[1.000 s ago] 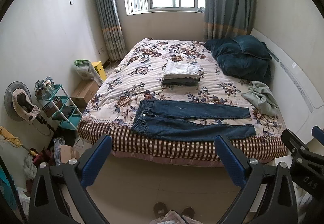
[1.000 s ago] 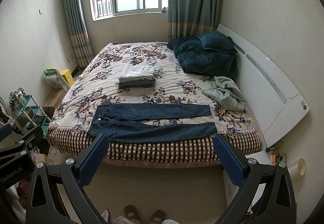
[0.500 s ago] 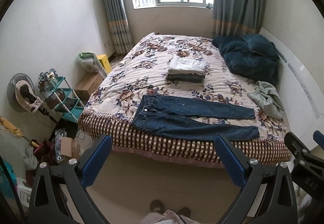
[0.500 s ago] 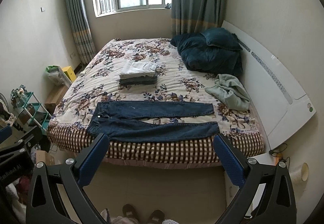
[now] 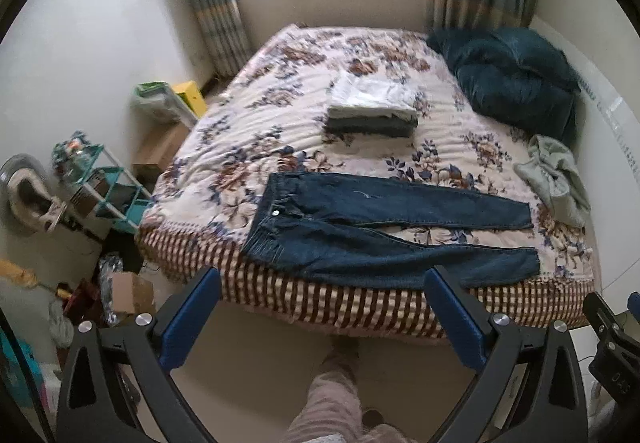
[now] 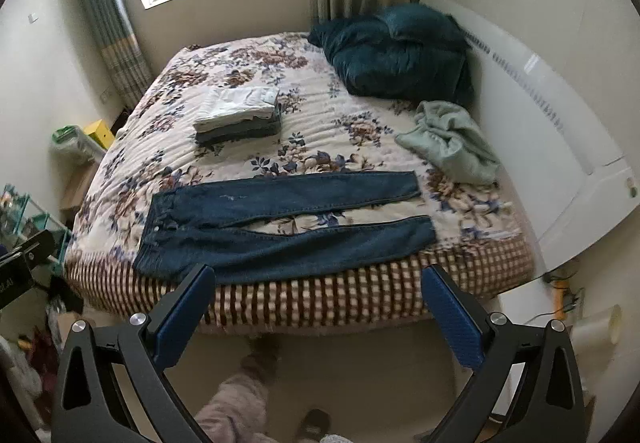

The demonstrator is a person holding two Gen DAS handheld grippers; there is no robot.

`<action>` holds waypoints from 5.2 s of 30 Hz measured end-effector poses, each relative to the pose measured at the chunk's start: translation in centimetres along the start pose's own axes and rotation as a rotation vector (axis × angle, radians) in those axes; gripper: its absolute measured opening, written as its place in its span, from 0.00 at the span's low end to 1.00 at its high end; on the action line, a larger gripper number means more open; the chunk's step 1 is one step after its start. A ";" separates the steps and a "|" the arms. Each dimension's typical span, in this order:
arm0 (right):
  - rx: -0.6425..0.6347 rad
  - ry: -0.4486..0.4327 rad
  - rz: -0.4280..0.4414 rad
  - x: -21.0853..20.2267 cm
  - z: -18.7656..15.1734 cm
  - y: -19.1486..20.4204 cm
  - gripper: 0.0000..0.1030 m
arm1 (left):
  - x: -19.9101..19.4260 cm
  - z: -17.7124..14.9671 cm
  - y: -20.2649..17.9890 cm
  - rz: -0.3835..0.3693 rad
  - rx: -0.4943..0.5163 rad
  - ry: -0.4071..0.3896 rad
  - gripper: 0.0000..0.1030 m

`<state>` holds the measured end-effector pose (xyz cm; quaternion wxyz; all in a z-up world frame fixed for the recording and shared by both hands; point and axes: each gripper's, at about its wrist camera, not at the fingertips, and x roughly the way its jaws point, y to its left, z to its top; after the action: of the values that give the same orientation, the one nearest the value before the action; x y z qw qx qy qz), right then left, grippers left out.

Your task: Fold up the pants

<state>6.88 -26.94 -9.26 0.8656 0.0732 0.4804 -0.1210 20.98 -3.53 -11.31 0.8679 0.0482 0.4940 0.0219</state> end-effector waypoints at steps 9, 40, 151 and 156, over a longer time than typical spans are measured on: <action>0.153 0.281 -0.018 20.8 9.8 0.9 1.00 | 18.3 11.0 -3.0 -0.041 0.142 0.196 1.00; -0.555 0.790 -0.112 76.2 16.0 2.6 1.00 | 63.7 13.0 -19.7 -0.030 0.884 0.601 0.79; 0.845 0.431 0.073 58.1 -9.0 -42.1 0.12 | 44.9 1.8 -10.1 0.055 0.101 0.513 0.95; 0.867 0.420 0.071 55.6 -8.6 -41.1 0.76 | 42.8 1.2 -5.7 0.109 0.030 0.462 0.95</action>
<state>16.74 -72.02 -61.46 0.6431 0.4665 0.5472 -0.2632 43.82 -5.62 -47.94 0.7285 0.0812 0.6764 0.0719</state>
